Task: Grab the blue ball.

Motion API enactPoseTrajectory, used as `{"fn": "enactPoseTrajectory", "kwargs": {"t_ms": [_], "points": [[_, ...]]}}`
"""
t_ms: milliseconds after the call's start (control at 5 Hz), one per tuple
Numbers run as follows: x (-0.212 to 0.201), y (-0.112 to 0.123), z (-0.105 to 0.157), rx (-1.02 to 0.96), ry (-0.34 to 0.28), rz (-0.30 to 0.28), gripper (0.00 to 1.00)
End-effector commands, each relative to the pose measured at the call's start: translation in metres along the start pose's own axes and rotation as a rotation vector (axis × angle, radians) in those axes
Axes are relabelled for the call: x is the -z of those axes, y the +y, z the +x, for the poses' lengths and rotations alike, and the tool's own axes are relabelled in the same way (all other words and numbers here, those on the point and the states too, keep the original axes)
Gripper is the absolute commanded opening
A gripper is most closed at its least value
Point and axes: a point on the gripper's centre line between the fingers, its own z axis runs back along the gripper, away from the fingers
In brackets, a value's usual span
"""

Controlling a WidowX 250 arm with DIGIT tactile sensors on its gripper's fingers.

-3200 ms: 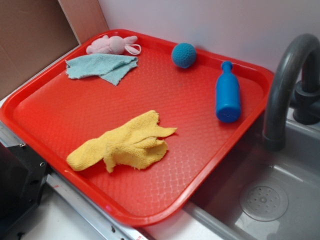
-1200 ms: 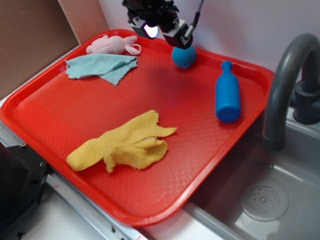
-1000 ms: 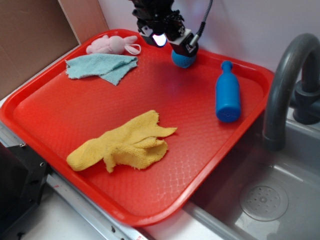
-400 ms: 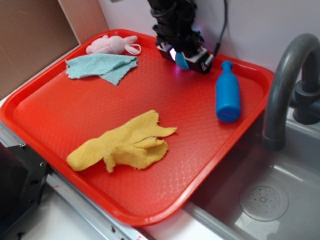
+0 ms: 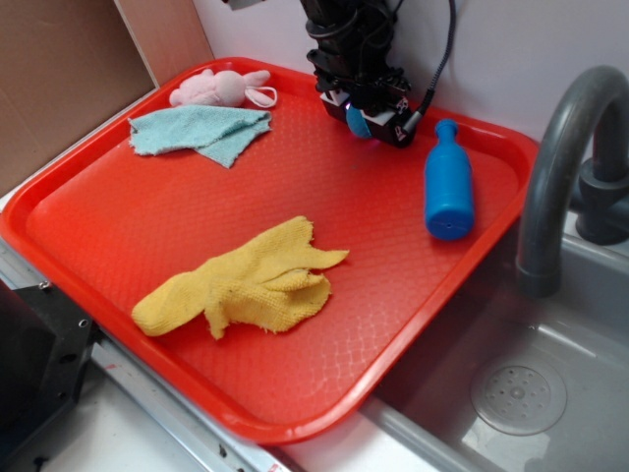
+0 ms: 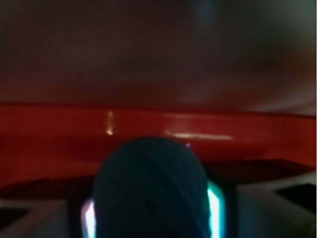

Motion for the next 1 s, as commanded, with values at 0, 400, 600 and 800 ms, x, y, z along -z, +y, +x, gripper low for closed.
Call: {"fn": "enactPoseTrajectory", "kwargs": {"t_ms": [0, 400, 600, 800], "points": [[-0.111, 0.021, -0.02, -0.079, 0.099, -0.09, 0.0], [-0.192, 0.016, -0.075, -0.135, 0.141, -0.13, 0.0], [-0.196, 0.014, -0.091, -0.128, 0.186, -0.026, 0.0], [-0.181, 0.011, -0.093, -0.017, 0.239, -0.003, 0.0]]}}
